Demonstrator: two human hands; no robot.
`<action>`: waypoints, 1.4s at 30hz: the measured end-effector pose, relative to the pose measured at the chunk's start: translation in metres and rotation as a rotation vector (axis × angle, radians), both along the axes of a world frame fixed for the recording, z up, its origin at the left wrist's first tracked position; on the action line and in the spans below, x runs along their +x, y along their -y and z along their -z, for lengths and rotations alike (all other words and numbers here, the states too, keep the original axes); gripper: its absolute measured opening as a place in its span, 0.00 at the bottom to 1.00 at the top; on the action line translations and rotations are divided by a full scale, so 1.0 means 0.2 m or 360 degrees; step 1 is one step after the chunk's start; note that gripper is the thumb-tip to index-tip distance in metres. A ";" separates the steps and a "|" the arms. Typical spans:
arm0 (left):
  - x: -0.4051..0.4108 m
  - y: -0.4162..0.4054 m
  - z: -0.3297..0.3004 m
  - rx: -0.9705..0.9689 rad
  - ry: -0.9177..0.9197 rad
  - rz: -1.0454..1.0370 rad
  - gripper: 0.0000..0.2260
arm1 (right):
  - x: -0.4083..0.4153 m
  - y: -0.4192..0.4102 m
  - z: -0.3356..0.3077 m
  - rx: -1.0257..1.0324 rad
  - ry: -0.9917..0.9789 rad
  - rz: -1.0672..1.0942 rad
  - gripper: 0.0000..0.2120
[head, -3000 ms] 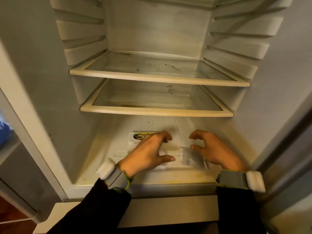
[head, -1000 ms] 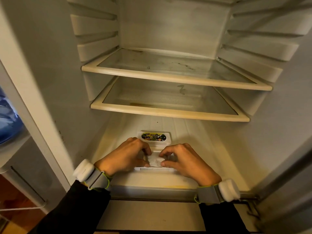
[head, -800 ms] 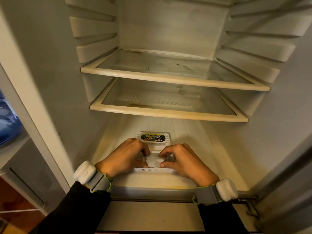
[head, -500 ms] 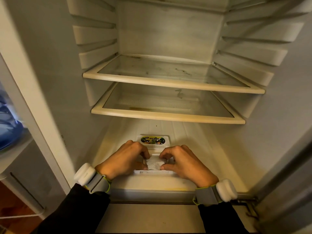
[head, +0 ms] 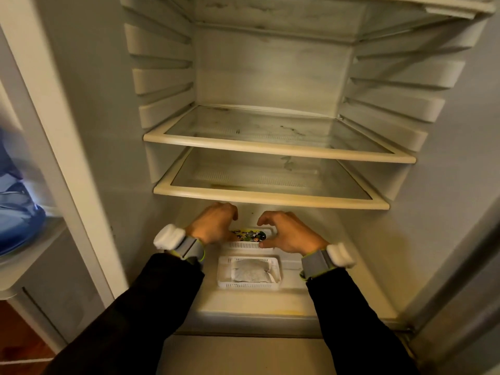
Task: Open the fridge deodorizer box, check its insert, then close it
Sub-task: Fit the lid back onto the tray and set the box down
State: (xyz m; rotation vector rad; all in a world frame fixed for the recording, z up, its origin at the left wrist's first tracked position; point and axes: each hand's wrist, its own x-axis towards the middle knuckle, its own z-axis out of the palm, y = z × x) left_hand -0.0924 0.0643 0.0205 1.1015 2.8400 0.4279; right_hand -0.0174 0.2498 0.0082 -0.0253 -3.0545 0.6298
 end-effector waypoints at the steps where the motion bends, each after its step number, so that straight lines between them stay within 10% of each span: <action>1: -0.01 -0.01 0.02 -0.0033 0.0015 -0.0001 0.25 | -0.02 0.00 0.01 0.0007 0.0027 -0.0016 0.24; 42: 0.26 0.20 0.01 -0.0033 0.0157 0.0230 0.27 | 0.32 0.06 -0.03 -0.0112 0.0073 -0.0135 0.30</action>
